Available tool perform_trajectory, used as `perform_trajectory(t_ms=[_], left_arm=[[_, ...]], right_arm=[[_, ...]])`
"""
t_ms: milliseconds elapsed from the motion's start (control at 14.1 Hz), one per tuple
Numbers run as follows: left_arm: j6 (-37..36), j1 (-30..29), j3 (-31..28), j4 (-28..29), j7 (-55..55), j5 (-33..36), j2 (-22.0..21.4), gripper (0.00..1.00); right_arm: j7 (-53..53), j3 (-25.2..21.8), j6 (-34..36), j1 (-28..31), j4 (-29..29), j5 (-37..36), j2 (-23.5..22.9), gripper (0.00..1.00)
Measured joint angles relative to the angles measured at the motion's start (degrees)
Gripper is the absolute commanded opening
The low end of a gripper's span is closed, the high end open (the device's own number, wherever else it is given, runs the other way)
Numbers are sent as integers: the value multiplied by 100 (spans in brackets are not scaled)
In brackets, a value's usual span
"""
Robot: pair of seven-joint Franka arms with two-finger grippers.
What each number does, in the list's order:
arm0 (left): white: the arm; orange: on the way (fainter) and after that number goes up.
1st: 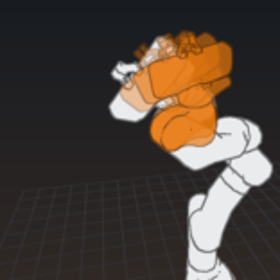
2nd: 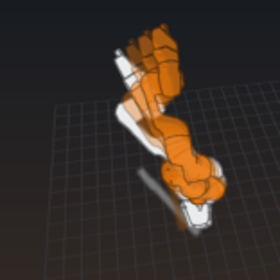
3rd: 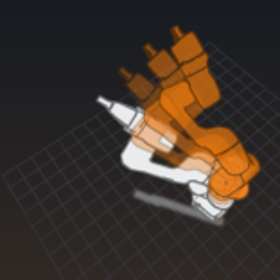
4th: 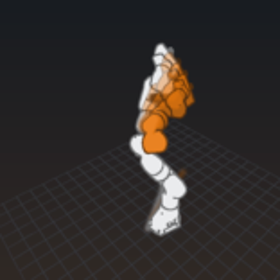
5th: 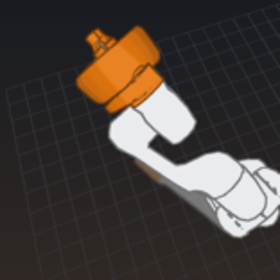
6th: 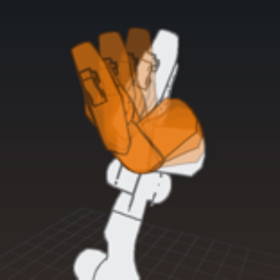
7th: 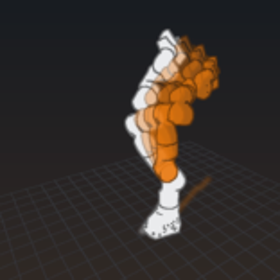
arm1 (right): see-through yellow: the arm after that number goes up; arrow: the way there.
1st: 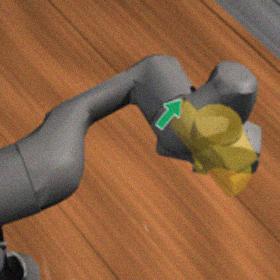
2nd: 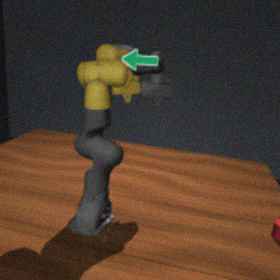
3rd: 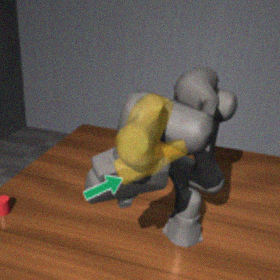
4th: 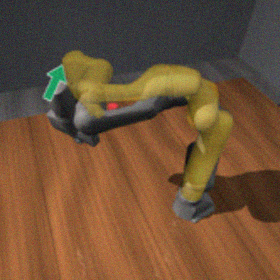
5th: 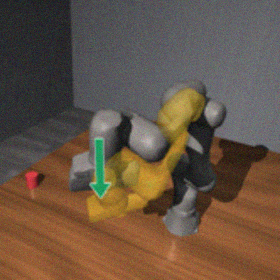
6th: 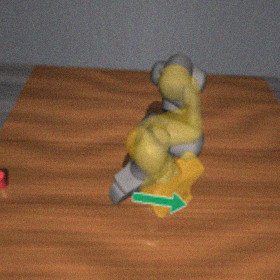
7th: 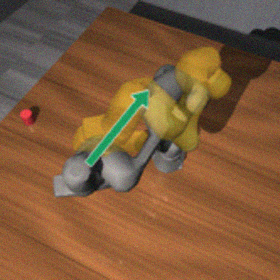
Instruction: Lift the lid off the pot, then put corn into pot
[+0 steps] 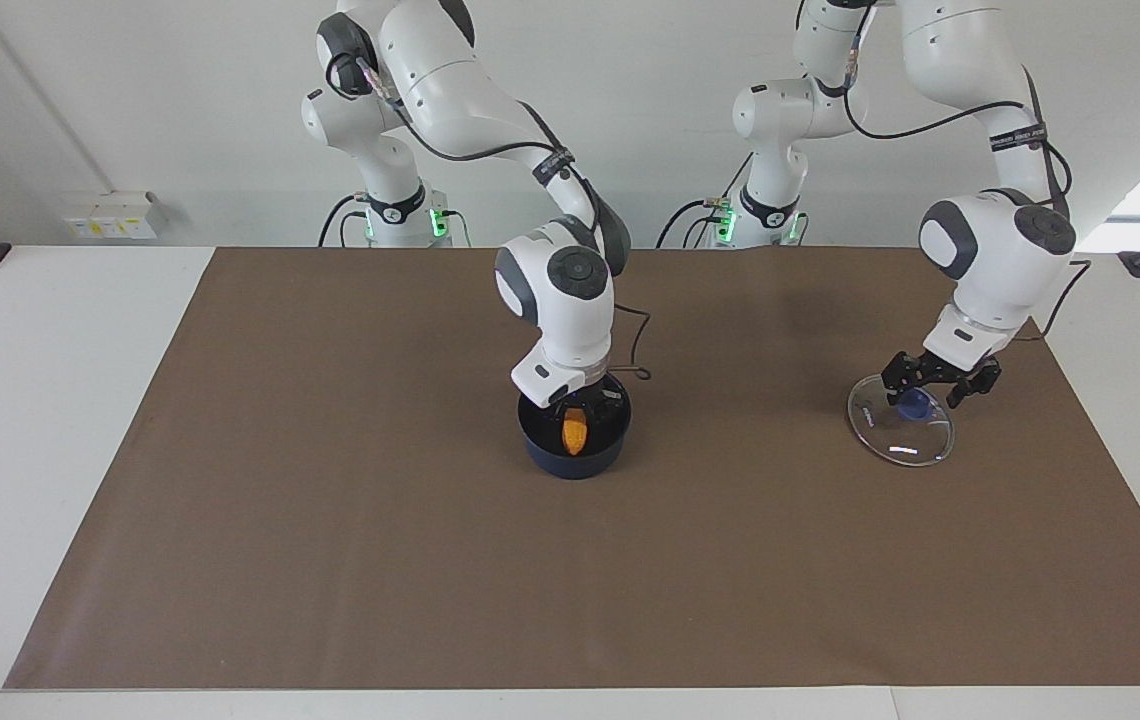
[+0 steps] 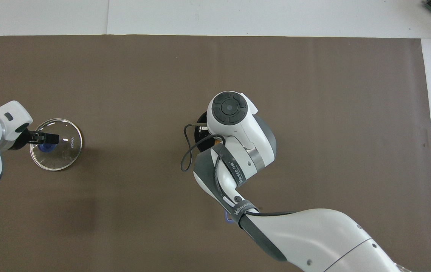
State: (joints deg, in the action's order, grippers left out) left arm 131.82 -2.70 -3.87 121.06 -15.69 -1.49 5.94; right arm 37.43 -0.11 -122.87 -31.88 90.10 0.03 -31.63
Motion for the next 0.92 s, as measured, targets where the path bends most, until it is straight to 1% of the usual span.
perform_trajectory(t_ms=[71,142,284,496,709,922], left_arm=[[-303,0,13,-248,15,-1,0,100],[-601,2,22,-493,61,-2,2,100],[-1052,7,57,-875,228,-3,5,100],[-1507,188,147,-1234,655,-19,8,100],[-2053,505,172,-1642,1035,-22,10,100],[-2685,657,178,-2116,1098,-22,8,100]], right_arm=[[0,0,0,0,0,13,1,91],[0,0,-2,-1,-1,23,3,100],[0,1,-11,-4,-11,25,15,100],[0,3,-13,-9,-75,28,109,100],[0,-19,-13,-4,-106,29,340,100],[0,-112,23,147,-129,29,713,100]])
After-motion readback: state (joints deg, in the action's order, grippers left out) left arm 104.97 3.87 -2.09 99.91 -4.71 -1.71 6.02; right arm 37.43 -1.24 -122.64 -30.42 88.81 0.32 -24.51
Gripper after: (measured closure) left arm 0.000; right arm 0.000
